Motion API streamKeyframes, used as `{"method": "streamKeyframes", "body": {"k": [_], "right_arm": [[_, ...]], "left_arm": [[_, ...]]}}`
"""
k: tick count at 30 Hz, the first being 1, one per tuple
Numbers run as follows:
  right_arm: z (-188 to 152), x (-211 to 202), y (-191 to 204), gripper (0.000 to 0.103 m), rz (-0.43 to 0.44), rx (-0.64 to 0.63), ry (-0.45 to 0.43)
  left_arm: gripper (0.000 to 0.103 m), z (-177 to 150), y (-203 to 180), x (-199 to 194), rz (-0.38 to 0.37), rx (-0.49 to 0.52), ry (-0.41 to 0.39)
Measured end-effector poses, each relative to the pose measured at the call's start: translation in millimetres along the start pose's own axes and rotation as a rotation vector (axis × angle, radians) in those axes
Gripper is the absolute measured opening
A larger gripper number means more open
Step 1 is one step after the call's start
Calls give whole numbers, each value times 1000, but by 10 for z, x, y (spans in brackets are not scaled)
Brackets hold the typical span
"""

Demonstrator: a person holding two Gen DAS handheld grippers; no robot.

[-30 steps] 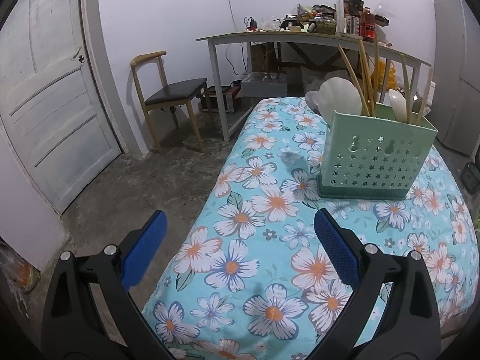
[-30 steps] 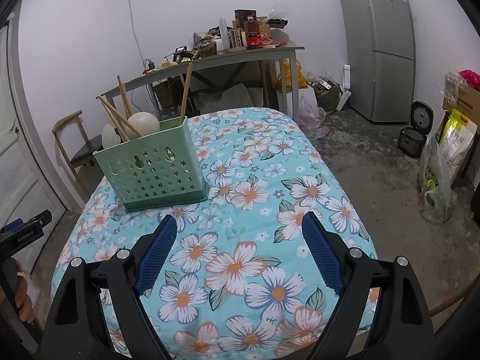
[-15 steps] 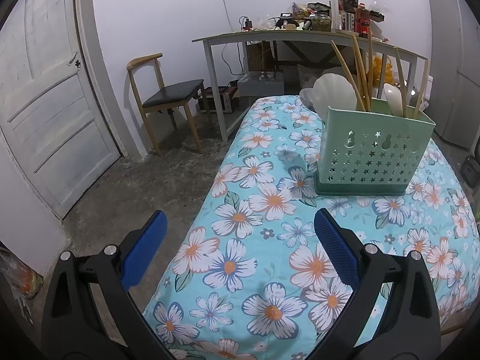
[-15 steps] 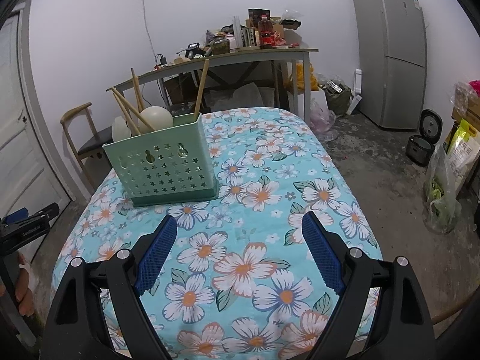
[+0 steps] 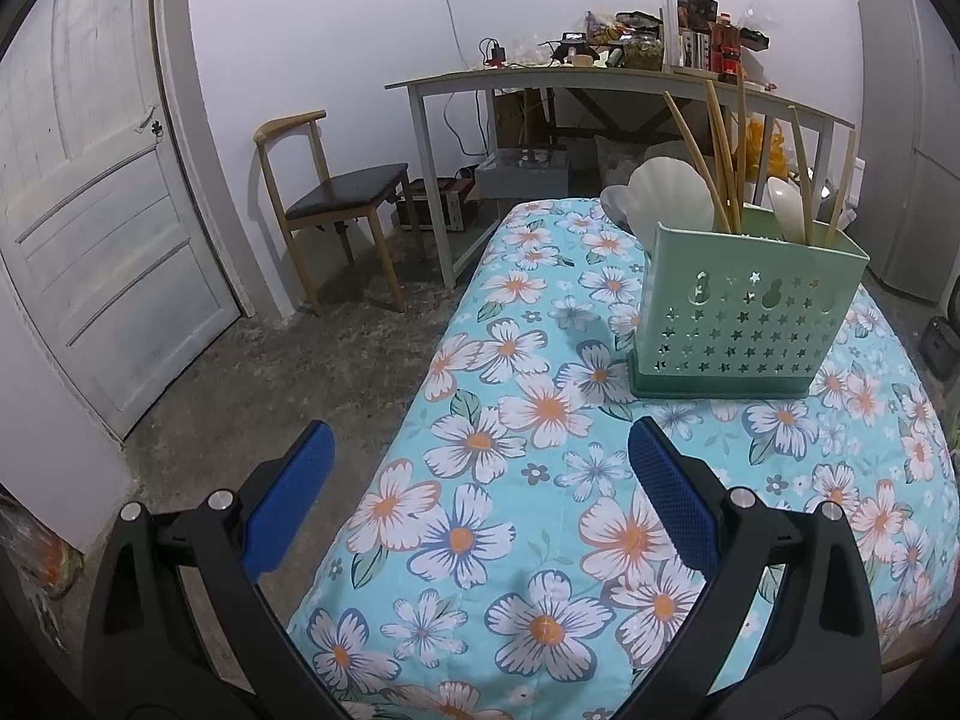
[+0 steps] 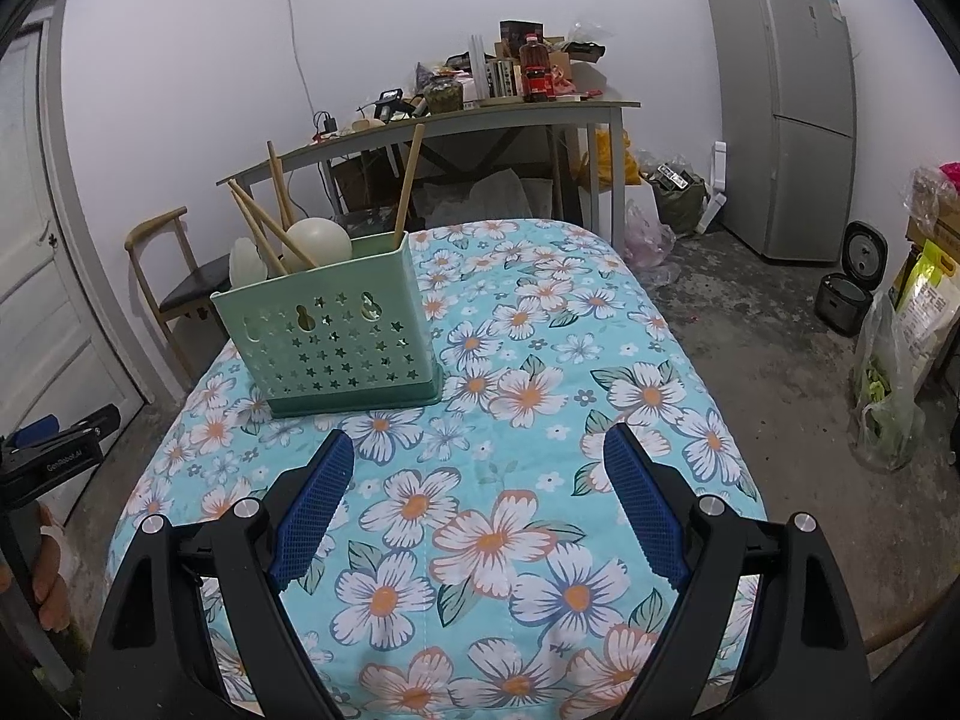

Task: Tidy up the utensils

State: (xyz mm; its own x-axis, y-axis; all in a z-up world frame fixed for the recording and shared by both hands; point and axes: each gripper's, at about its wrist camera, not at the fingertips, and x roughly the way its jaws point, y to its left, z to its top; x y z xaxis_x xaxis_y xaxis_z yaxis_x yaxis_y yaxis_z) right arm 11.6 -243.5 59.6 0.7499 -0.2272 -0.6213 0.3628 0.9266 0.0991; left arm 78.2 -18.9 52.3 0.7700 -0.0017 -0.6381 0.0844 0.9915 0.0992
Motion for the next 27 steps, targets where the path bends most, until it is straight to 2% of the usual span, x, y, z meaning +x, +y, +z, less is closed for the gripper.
{"method": "streamKeyframes", "body": {"k": [13, 27], "right_arm": [[13, -27, -16, 83, -9, 0, -6], [-8, -82, -120, 83, -25, 24, -2]], "left_arm": [[95, 16, -31, -20, -25, 17, 3], [95, -53, -142, 40, -69, 92, 68]]}}
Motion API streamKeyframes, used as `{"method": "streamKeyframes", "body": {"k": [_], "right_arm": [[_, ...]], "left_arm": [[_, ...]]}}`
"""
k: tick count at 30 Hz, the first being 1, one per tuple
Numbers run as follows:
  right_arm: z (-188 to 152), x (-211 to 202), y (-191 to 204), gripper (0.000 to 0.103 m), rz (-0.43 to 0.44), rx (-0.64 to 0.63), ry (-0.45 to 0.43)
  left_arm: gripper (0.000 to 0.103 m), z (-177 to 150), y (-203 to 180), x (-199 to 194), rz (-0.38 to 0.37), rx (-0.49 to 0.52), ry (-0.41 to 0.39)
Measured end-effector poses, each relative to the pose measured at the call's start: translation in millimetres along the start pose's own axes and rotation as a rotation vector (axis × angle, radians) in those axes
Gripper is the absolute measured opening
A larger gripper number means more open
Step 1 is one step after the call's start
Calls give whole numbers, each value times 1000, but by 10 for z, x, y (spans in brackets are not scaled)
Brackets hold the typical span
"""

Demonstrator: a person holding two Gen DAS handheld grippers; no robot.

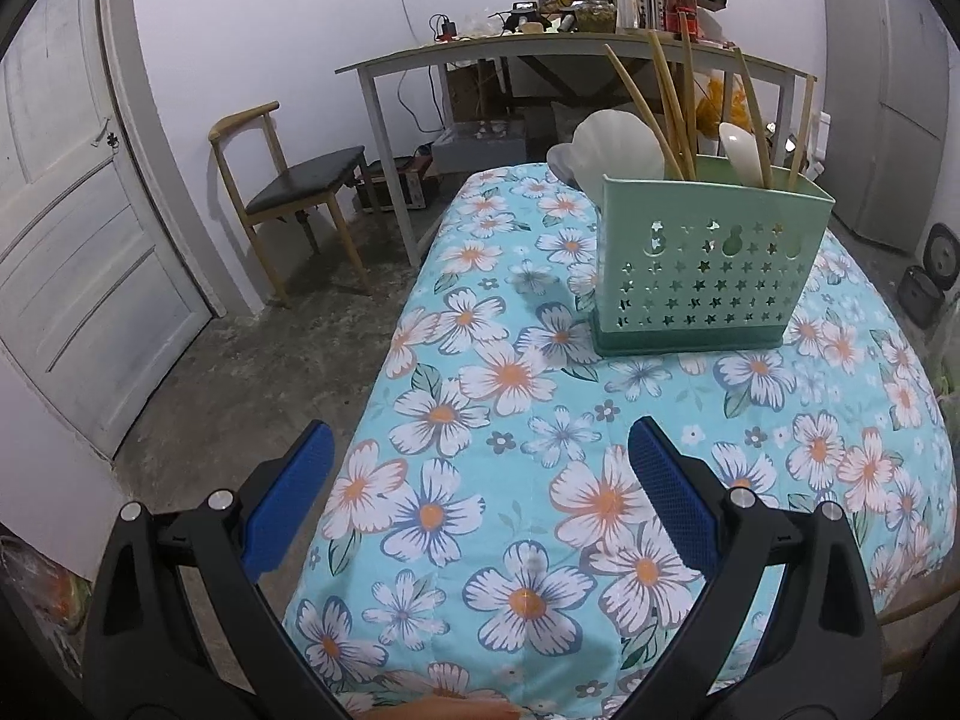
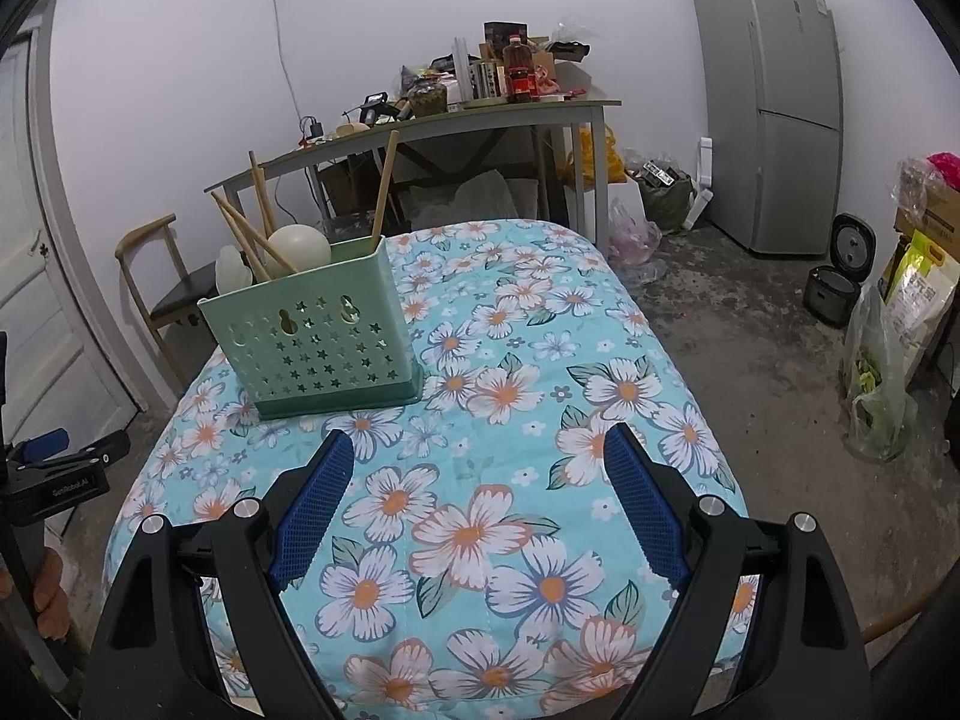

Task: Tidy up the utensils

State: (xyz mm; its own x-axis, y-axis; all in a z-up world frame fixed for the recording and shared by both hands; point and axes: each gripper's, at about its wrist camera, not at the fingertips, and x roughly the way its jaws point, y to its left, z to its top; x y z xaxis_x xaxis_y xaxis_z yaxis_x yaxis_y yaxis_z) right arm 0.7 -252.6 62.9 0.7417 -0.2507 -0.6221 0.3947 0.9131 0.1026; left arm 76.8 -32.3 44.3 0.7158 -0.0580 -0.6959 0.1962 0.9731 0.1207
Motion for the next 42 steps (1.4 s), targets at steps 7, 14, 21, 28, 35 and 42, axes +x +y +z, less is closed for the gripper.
{"method": "streamKeyframes", "body": {"k": [7, 14, 21, 28, 35, 42], "right_arm": [[-1, -2, 7, 83, 0, -2, 1], [-5, 6, 13, 83, 3, -5, 0], [-4, 24, 38, 83, 11, -14, 2], [4, 22, 44, 83, 13, -16, 3], [5, 25, 56, 83, 14, -16, 3], [5, 26, 57, 83, 14, -16, 3]], "left_arm": [[95, -2, 4, -5, -4, -1, 3], [95, -7, 14, -10, -7, 4, 0], [95, -4, 15, -11, -7, 5, -1], [95, -5, 13, -10, -9, 7, 1], [95, -8, 10, -12, -9, 5, -1], [95, 2, 13, -16, -10, 5, -1]]}}
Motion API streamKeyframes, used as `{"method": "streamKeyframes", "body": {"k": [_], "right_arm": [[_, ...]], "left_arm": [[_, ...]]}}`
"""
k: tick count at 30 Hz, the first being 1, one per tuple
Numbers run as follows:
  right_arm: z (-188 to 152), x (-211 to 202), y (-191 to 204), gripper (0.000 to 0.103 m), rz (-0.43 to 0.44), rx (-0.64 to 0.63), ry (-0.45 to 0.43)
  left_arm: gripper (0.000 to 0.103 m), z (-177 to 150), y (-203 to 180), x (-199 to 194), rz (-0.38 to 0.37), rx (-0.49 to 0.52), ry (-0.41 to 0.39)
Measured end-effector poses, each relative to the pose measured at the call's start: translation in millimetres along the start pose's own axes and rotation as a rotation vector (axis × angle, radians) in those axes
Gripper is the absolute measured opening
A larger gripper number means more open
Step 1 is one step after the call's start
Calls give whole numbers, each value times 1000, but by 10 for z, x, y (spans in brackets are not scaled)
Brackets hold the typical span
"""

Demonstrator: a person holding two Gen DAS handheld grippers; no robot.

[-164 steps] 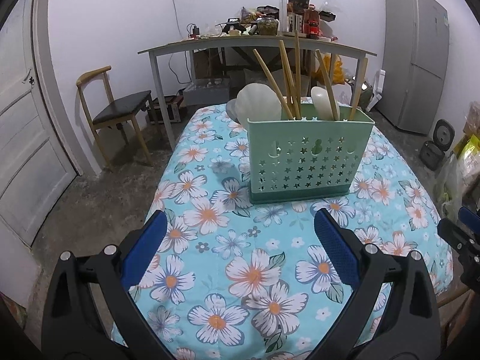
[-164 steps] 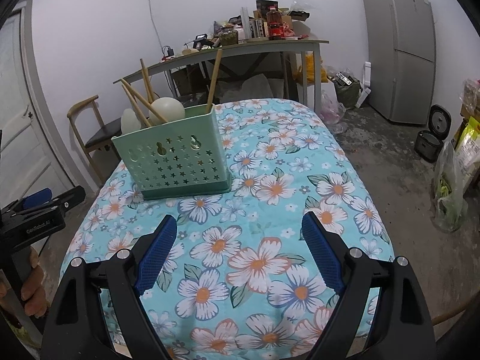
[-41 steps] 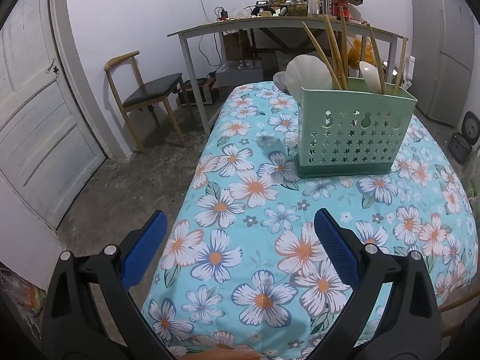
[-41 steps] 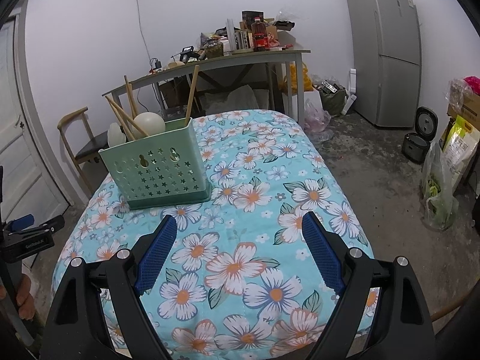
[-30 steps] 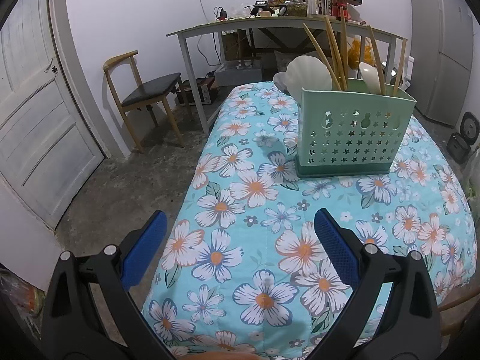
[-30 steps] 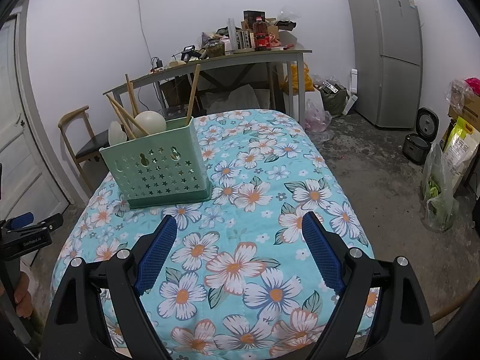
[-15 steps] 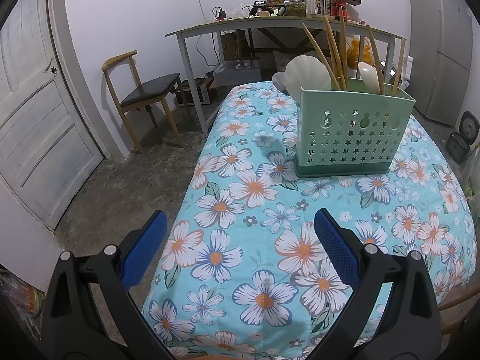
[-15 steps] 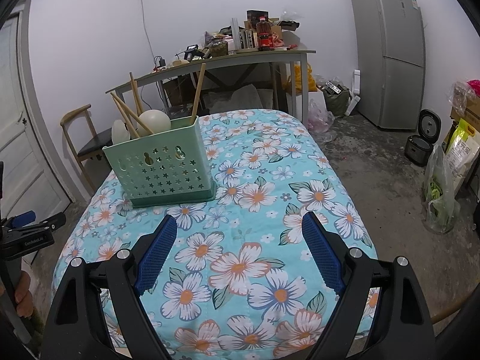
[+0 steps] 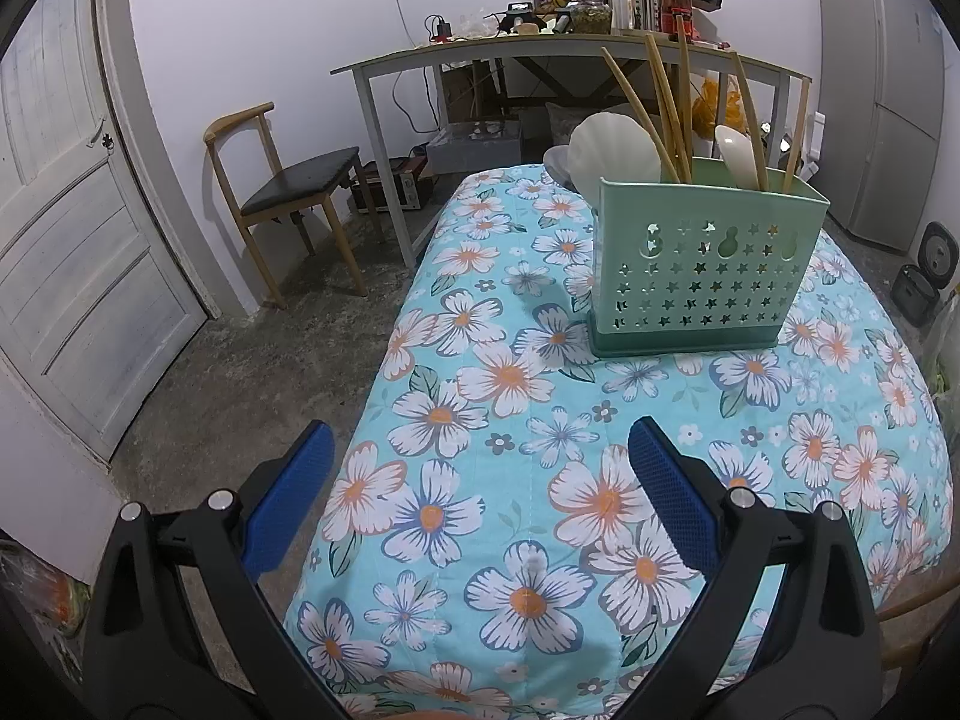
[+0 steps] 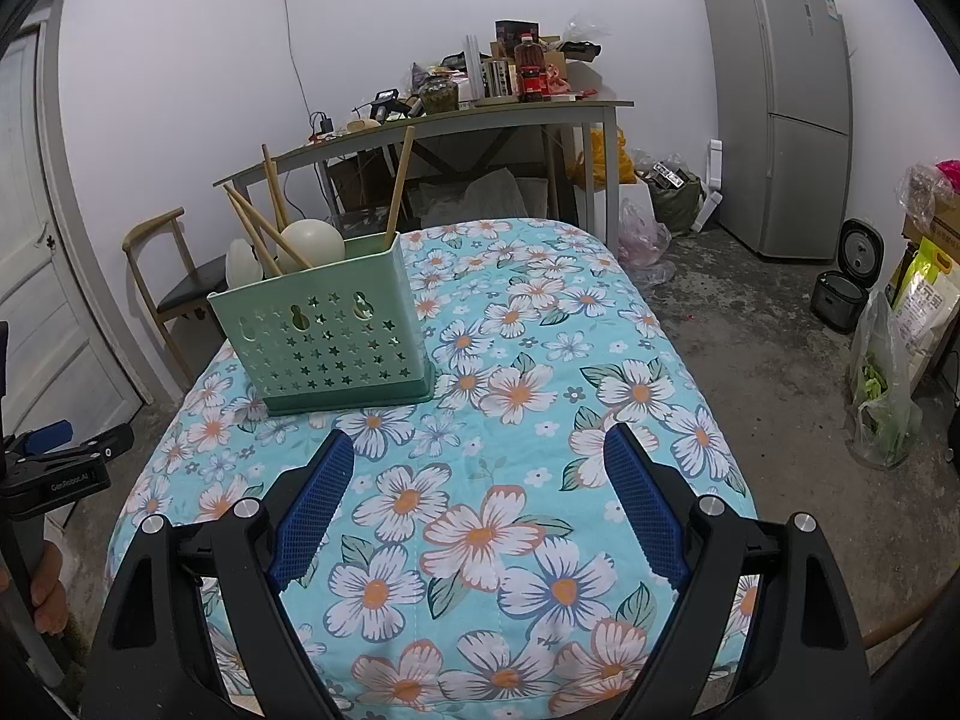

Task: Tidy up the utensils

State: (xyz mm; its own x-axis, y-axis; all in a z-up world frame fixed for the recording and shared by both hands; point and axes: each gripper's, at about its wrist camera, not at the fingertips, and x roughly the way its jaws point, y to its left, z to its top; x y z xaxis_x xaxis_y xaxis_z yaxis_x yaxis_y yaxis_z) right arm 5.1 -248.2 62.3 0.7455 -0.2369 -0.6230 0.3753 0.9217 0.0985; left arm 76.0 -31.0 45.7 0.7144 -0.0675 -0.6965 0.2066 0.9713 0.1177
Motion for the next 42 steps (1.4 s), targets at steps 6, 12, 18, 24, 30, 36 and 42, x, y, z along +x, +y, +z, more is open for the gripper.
{"method": "streamKeyframes", "body": {"k": [6, 12, 18, 24, 30, 36, 42], "right_arm": [[-1, 0, -2, 83, 0, 1, 1], [3, 0, 4, 83, 2, 0, 0], [6, 3, 12, 83, 3, 0, 1], [5, 3, 15, 83, 2, 0, 1], [4, 3, 17, 83, 3, 0, 1], [4, 2, 17, 83, 3, 0, 1], [4, 0, 19, 83, 2, 0, 1]], "left_arm": [[95, -1, 0, -1, 1, -1, -1], [95, 6, -4, -8, 0, -1, -1], [95, 18, -5, -15, -1, -1, -2], [95, 16, -1, -12, -1, -1, -2], [95, 24, -3, -12, -1, -2, -2], [95, 29, -3, -11, -1, -3, -2], [95, 29, -1, -11, -1, -2, -1]]}}
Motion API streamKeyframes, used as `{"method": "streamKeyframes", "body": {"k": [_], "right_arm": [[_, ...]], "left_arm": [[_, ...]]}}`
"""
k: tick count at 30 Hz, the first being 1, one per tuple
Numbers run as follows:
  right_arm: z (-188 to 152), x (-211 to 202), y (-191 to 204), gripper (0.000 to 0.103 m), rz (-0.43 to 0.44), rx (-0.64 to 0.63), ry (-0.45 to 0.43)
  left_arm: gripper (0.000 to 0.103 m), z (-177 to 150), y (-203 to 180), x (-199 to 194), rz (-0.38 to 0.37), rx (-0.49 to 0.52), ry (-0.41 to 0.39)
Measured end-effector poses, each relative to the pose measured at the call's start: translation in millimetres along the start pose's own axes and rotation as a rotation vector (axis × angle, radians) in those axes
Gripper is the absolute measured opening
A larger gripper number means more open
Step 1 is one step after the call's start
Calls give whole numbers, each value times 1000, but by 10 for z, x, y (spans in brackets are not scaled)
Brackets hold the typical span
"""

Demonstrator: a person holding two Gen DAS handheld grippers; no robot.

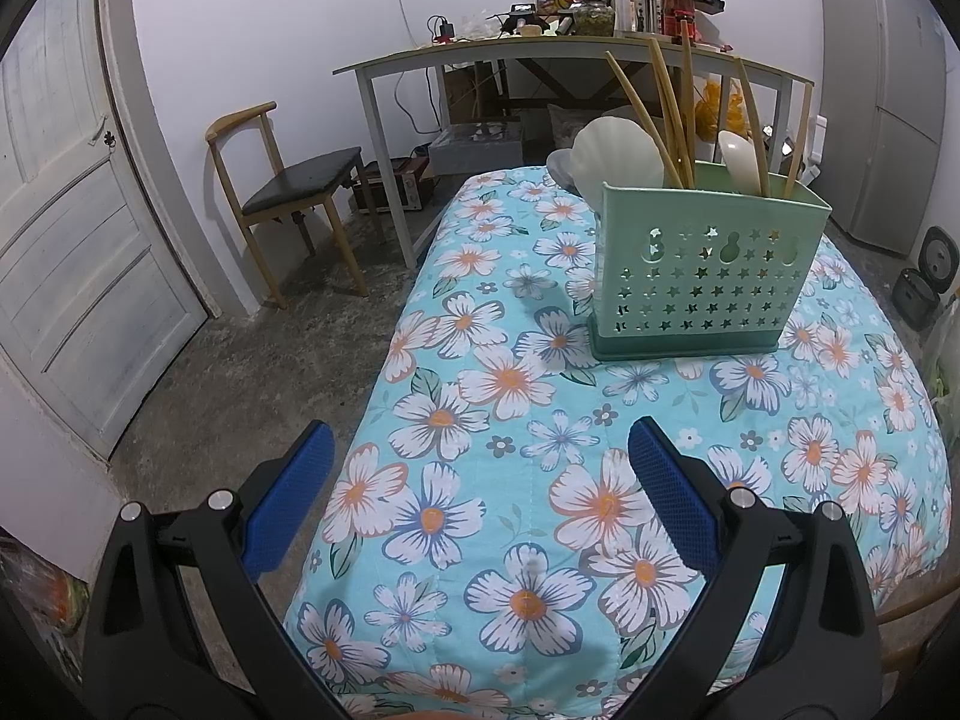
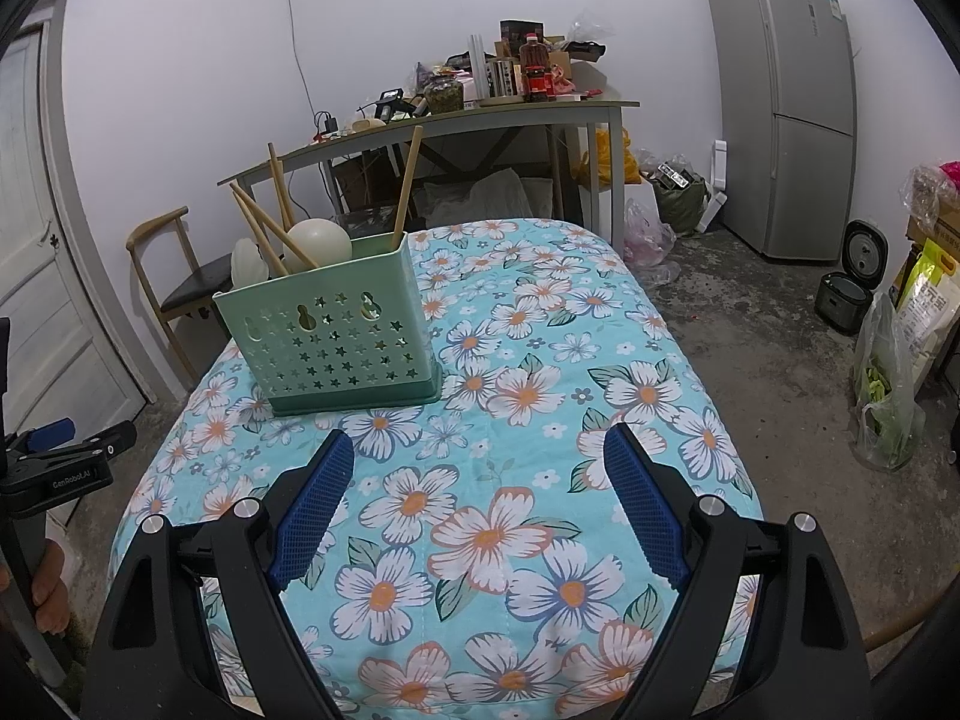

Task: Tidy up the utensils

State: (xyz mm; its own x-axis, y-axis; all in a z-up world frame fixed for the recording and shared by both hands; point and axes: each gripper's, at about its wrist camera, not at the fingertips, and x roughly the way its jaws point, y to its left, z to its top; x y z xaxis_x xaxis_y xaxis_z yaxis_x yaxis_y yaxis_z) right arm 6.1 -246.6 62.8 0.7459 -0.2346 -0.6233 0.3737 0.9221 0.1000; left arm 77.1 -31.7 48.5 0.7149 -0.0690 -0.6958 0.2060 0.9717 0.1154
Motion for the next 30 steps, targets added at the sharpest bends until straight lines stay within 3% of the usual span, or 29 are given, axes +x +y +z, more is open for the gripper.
{"method": "streamKeyframes", "body": {"k": [30], "right_arm": [[-2, -2, 6, 83, 1, 0, 0]], "left_arm": [[95, 3, 8, -1, -1, -4, -1]]}}
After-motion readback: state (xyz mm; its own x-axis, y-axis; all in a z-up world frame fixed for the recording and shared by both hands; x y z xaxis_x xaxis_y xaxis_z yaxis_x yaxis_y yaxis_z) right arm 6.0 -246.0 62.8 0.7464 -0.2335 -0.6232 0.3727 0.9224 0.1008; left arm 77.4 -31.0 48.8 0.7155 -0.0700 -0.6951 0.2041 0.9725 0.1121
